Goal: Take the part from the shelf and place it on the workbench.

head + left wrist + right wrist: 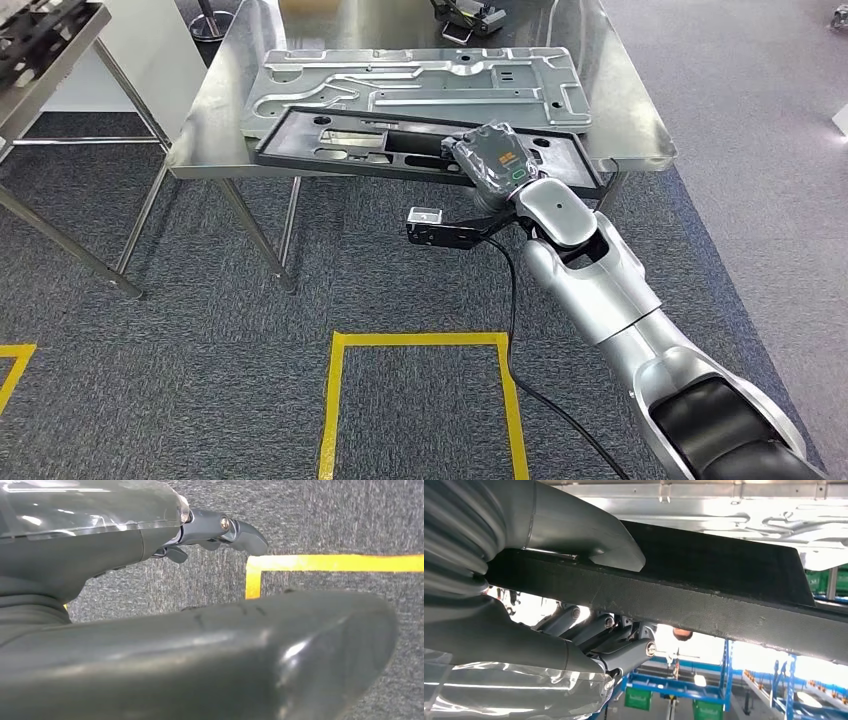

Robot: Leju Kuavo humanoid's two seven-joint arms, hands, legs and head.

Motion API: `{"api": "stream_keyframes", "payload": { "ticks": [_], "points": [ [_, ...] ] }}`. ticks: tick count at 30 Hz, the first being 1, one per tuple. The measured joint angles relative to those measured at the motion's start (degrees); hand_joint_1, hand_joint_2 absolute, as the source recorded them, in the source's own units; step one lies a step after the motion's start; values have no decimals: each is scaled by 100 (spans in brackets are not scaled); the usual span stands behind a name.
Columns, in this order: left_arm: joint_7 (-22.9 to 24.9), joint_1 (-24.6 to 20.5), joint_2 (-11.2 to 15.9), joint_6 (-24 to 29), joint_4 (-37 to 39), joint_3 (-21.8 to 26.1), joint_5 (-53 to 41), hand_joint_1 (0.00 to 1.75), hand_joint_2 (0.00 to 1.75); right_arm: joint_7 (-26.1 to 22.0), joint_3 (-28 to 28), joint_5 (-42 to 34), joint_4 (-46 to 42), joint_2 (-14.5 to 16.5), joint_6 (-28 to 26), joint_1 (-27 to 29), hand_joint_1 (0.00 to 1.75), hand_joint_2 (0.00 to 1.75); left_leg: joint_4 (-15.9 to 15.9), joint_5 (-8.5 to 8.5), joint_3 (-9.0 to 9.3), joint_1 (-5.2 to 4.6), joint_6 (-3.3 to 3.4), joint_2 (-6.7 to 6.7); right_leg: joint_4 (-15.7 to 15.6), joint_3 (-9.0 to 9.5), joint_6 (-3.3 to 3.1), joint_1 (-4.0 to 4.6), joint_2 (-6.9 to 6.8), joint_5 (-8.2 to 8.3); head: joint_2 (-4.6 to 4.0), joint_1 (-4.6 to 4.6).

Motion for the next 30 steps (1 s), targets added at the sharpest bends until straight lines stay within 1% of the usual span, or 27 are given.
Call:
{"api": "stream_keyframes", "payload": {
  "ticks": [1, 3, 4, 5, 6, 8, 9, 10, 11, 12, 13, 14, 15, 16, 17, 18, 19, 20, 21, 22, 24, 25, 26, 27, 28, 29, 30],
  "points": [
    [-2, 3, 0, -5, 0, 0, -3, 0, 0, -8, -20, -2, 16, 0, 4, 0, 175, 175, -204, 179, 72, 7, 4, 0, 3, 20, 9, 0, 12, -14, 0, 0],
    [-10, 7, 0, -26, 0, 0, -8, 0, 0, -22, -71, -15, 35, -7, 13, -12, 175, 175, -1014, 618, 435, 14, 32, -7, 12, 65, 42, 4, 34, -51, 0, 1],
    [-18, 7, 0, -38, 0, 0, -11, 0, 0, -33, -100, -26, 40, -16, 24, -24, 175, 175, -1363, 744, 595, 7, 51, -13, 23, 73, 64, 13, 44, -67, 0, 1],
    [-24, 6, 0, -52, 0, 0, -16, 0, 0, -48, -129, -38, 45, -31, 44, -36, 175, 175, -1566, 793, 688, -2, 71, -19, 28, 72, 90, 21, 50, -76, 0, 1],
    [-26, 6, 0, -66, 0, 0, -24, 0, 0, -65, -155, -54, 51, -52, 67, -46, 175, 175, -1635, 777, 719, -12, 92, -25, 29, 66, 119, 29, 55, -79, 0, 1],
    [-29, 5, 1, -85, 0, 0, -38, 0, 0, -97, -198, -87, 60, -111, 108, -57, 175, 175, -1671, 783, 731, -9, 155, -26, 23, 66, 190, 24, 56, -92, 0, 1],
    [-29, 7, 1, -91, 0, 0, -44, 0, 0, -110, -217, -102, 63, -150, 120, -63, 175, 175, -1697, 791, 749, -1, 192, -25, 69, 53, 224, 17, 50, -136, 0, 1],
    [-30, 6, 1, -95, 0, 0, -46, 0, 0, -122, -236, -113, 65, -182, 127, -76, 175, 175, -1725, 801, 767, 8, 229, -23, 205, -7, 252, 10, 43, -231, 0, 1],
    [-30, 4, 1, -97, 0, 0, -49, 0, 0, -131, -253, -120, 69, -211, 134, -90, 175, 175, -1749, 807, 784, 15, 260, -20, 455, -124, 274, 3, 35, -373, 0, 1],
    [-31, 0, 0, -97, 0, 0, -50, 0, 0, -137, -265, -126, 76, -234, 140, -101, 175, 175, -1753, 803, 790, 10, 280, -19, 806, -298, 288, 1, 29, -540, 0, 1],
    [-31, -4, 0, -98, 0, 0, -51, 0, 0, -143, -272, -131, 88, -253, 151, -106, 175, 175, -1752, 796, 792, 8, 297, -19, 1195, -505, 300, -1, 27, -691, 0, 1],
    [-31, -5, 0, -99, 0, 0, -50, 0, 0, -149, -276, -134, 105, -274, 166, -104, 175, 175, -1749, 788, 796, 6, 306, -19, 1505, -681, 310, -3, 25, -770, 0, 2],
    [-30, -4, 0, -101, 0, 0, -50, 0, 0, -159, -277, -140, 125, -295, 181, -103, 175, 175, -1743, 775, 804, 5, 310, -23, 1636, -780, 313, -3, 23, -738, 0, 2],
    [-30, -2, 0, -102, 0, 0, -50, 0, 0, -172, -277, -153, 148, -314, 195, -108, 175, 175, -1734, 757, 816, 4, 308, -27, 1549, -772, 310, -3, 21, -595, 0, 2],
    [-29, 1, -1, -103, 0, 0, -49, 0, 0, -190, -277, -174, 171, -329, 203, -126, 175, 175, -1719, 733, 832, 4, 298, -31, 1243, -653, 297, -2, 18, -368, 0, 2],
    [-28, 3, -3, -103, 0, 0, -47, 0, 0, -214, -277, -202, 191, -340, 207, -155, 175, 175, -1703, 703, 847, 2, 284, -33, 836, -485, 276, 1, 10, -141, 0, 2],
    [-28, 1, -7, -103, 0, 0, -43, 0, 0, -241, -277, -236, 213, -348, 209, -200, 175, 175, -1679, 675, 853, -10, 261, -34, 468, -320, 253, 15, 1, 3, 0, 2],
    [-28, -1, -10, -102, 0, 0, -33, 0, 0, -269, -275, -272, 237, -354, 210, -248, 175, 175, -1665, 654, 852, -22, 239, -33, 216, -208, 228, 28, -5, 76, 0, 1],
    [-27, -4, -12, -100, 0, 0, -21, 0, 0, -292, -275, -303, 263, -356, 208, -291, 175, 175, -1659, 637, 850, -31, 214, -32, 101, -156, 203, 43, -8, 70, 0, 1],
    [-27, -7, -13, -97, 0, 0, -10, 0, 0, -307, -274, -327, 292, -358, 206, -325, 175, 175, -1660, 627, 852, -38, 189, -30, 77, -139, 183, 55, -5, 43, 0, 1],
    [-28, -9, -9, -91, 0, 1, 4, 0, 0, -321, -275, -348, 343, -361, 202, -361, 175, 175, -1632, 578, 859, -37, 125, -28, 50, -97, 122, 27, -1, 30, 0, 1],
    [-30, -7, -7, -88, 0, 2, 6, 0, 0, -326, -274, -349, 365, -363, 201, -379, 175, 175, -1520, 510, 819, -35, 94, -28, 31, -65, 89, 9, -5, 22, 0, 0],
    [-30, -6, -4, -85, 0, 2, 8, 0, 0, -331, -273, -351, 383, -364, 201, -399, 175, 175, -1280, 392, 708, -28, 63, -29, 12, -28, 54, -8, -9, 12, 0, 0],
    [-31, -1, -4, -84, 0, 3, 9, 0, 0, -336, -271, -353, 399, -366, 200, -419, 175, 175, -941, 252, 540, -12, 41, -29, 7, -1, 29, -8, -11, -8, 0, 1],
    [-31, 2, -4, -82, 0, 4, 10, 0, 0, -343, -265, -357, 418, -366, 198, -433, 175, 175, -543, 116, 318, 2, 22, -29, 8, 23, 13, -8, -11, -31, 0, 0],
    [-30, 5, -4, -79, 0, 6, 10, 0, 0, -349, -255, -365, 438, -365, 197, -440, 175, 175, -200, 32, 110, 15, 6, -29, 9, 51, 7, -6, -7, -57, 0, 0],
    [-28, 9, -4, -76, 0, 9, 10, 0, 0, -354, -240, -374, 461, -365, 196, -442, 175, 175, -29, 54, -23, 24, -3, -29, 10, 88, 9, -5, 0, -88, 0, 0]
  ]
}}
